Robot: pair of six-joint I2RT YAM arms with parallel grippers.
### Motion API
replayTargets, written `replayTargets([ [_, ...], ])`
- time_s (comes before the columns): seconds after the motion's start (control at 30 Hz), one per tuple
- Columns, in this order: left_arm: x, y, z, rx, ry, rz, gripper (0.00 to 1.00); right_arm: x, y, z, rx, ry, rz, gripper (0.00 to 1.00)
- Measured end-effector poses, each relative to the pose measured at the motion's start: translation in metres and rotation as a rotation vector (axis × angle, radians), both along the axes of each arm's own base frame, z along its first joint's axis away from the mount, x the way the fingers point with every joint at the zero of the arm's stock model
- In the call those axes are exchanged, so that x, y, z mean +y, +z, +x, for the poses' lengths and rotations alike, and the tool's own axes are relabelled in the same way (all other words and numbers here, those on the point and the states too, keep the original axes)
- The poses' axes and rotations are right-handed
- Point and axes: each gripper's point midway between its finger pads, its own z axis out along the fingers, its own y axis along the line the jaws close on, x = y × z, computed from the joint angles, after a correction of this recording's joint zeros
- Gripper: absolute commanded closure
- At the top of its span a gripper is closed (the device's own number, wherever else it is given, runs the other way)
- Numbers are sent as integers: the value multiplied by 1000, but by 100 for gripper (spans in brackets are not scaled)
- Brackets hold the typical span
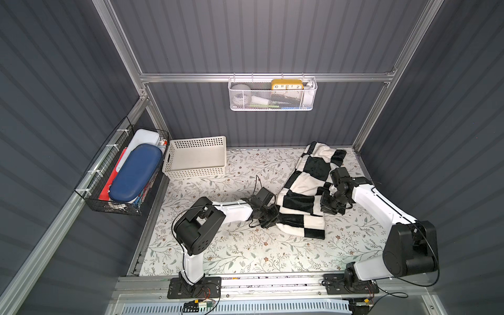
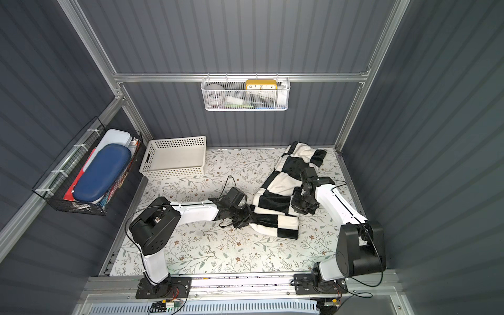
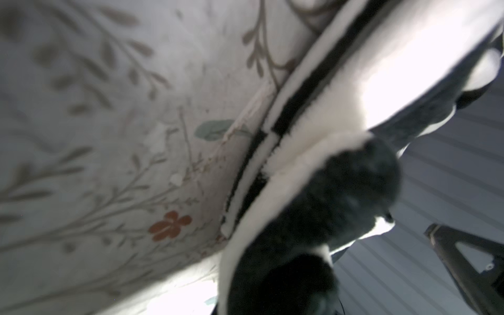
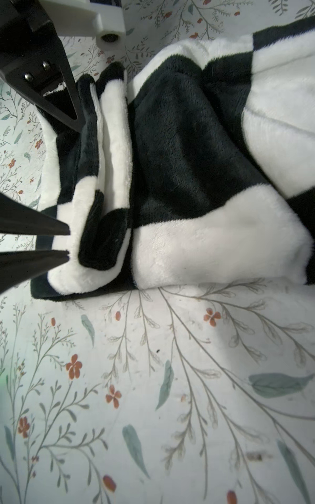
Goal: Roll up the pillowcase
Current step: Roll the pillowcase at the center of the board.
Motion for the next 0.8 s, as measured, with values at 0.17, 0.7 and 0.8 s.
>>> replayTargets([
  [0.17,2,15,-7,-5,-39,-20,92,21,9,-31,13,61,59,57],
  [0.7,9,22,-35,232,-124,-161,100,102,48,-104,-109,734,-209,35],
  [0.8,22,25,-30,258,-86,-144,100,123,40,-104,-115,871,-318,35],
])
